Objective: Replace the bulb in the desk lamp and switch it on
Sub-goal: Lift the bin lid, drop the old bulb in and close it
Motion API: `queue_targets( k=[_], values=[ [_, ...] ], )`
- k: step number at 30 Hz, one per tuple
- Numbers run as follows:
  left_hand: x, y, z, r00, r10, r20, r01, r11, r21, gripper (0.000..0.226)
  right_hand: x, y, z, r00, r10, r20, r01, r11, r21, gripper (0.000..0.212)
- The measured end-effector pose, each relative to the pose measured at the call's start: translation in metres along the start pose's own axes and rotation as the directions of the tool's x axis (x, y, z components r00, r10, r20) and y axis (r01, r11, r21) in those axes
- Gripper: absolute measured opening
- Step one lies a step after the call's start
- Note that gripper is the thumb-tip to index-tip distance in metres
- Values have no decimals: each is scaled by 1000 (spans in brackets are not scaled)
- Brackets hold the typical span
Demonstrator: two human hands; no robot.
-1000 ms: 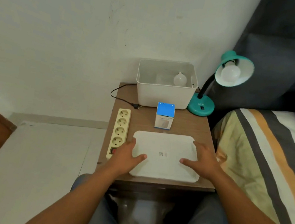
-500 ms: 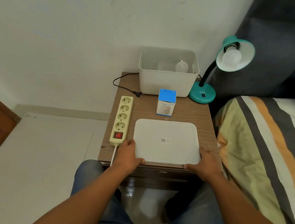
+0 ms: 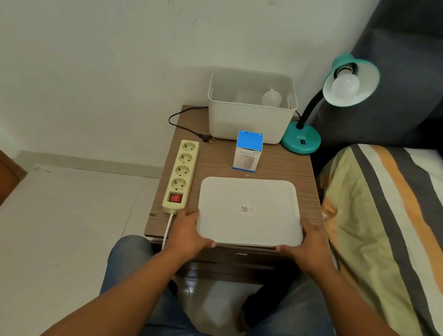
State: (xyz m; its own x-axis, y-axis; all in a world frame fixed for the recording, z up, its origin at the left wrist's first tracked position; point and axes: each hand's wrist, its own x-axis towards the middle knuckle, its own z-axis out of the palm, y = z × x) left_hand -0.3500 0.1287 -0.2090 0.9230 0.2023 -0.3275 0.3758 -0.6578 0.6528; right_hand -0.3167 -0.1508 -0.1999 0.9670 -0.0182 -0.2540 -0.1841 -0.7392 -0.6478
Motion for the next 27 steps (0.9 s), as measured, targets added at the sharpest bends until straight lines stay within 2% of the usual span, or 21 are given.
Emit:
queue_targets(
  k=[3, 7, 11, 16, 19, 27],
  values=[
    [-3, 2, -6, 999, 24, -35, -26, 998, -55, 91, 1, 0, -6, 997, -45, -58, 47, 998, 32, 95],
    [-3, 17, -24, 992, 88, -94, -97, 990, -104, 89, 1, -15, -24, 987, -119, -111, 128, 988, 82, 88],
    [0, 34, -49, 978, 140, -153, -163, 975, -151, 90, 9, -35, -40, 974, -155, -163, 167, 984, 61, 99],
    [16, 55, -89, 958, 204, -201, -244, 949, -198, 90, 31, -70, -59, 956, -212, -202, 231, 970, 76, 96],
    [37, 67, -114, 956, 226, -186, -264, 940, -215, 86, 52, -91, -67, 949, -236, -207, 264, 956, 124, 89],
    [125, 98, -151, 950, 281, -138, -308, 918, -250, 82, 135, -132, -84, 948, -248, -201, 275, 954, 120, 83]
  ],
)
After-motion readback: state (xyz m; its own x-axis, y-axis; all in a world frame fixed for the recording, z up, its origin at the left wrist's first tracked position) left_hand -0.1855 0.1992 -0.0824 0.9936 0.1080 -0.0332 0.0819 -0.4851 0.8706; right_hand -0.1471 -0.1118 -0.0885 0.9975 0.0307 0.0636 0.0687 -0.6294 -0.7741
